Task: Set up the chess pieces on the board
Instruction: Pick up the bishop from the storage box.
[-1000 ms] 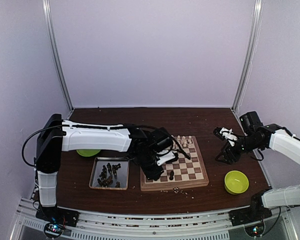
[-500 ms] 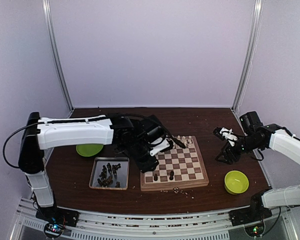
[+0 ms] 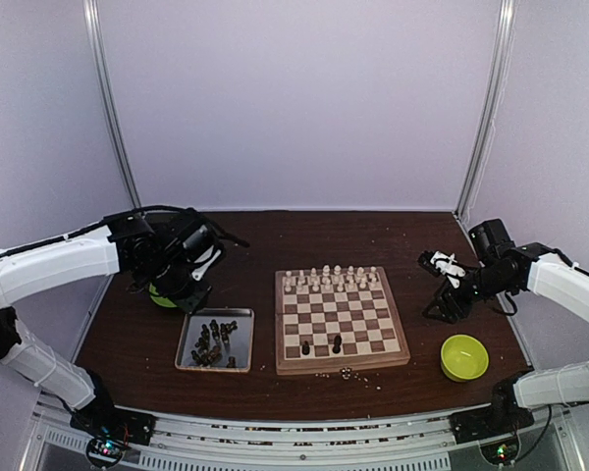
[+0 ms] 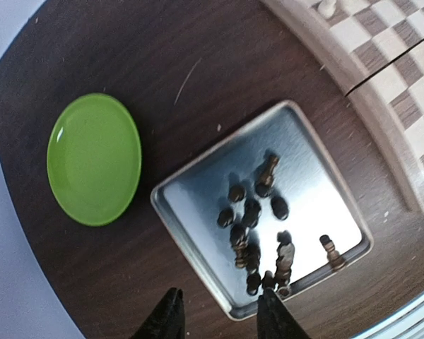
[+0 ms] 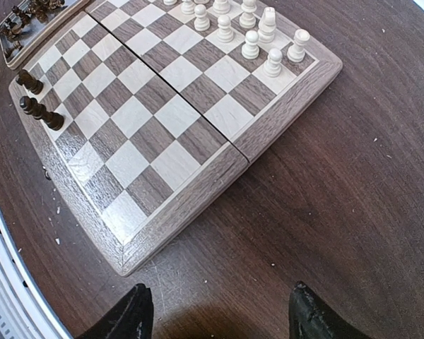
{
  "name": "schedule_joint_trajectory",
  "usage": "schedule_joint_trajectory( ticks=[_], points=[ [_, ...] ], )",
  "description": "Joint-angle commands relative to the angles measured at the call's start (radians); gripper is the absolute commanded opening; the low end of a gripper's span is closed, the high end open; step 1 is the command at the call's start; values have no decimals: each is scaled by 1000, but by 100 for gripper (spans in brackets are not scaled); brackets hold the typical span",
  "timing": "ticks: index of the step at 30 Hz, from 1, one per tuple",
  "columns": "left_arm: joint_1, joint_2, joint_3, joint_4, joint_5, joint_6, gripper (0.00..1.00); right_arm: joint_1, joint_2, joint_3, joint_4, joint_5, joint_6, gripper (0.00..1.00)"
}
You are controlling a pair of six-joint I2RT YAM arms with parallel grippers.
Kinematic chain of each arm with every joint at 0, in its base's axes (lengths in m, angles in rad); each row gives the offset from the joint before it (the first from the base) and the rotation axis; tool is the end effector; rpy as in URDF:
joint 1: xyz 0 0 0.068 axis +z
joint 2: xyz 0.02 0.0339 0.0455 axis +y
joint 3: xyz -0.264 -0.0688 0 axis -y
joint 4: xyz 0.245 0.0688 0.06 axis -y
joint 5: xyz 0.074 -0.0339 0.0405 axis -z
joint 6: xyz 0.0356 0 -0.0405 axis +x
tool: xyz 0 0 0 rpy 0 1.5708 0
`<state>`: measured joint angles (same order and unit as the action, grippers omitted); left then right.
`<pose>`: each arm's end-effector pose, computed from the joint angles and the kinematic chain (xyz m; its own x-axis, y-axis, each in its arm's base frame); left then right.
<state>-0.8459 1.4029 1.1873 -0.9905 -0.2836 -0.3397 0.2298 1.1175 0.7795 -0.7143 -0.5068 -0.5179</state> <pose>0.1842 -0.1930 0.2789 -0.8015 0.4224 -0.4234 0.4088 0.9037 0.1276 0.1981 0.0641 0.2349 -0.5203 -0.5662 -0.6393 -0.7952 0.5941 0.1210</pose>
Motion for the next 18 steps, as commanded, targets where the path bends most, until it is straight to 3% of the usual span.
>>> schedule_joint_trajectory(
  ticks=[1,7,18],
  points=[
    [24,-74,-117,35,74,-52,36,5,-3,19,-4,18,-5,66],
    [24,-59,-201,116,181,-23,31,5,5,20,-5,19,-5,66],
    [10,73,-169,218,268,20,28,5,9,18,-5,28,-5,66]
  ],
)
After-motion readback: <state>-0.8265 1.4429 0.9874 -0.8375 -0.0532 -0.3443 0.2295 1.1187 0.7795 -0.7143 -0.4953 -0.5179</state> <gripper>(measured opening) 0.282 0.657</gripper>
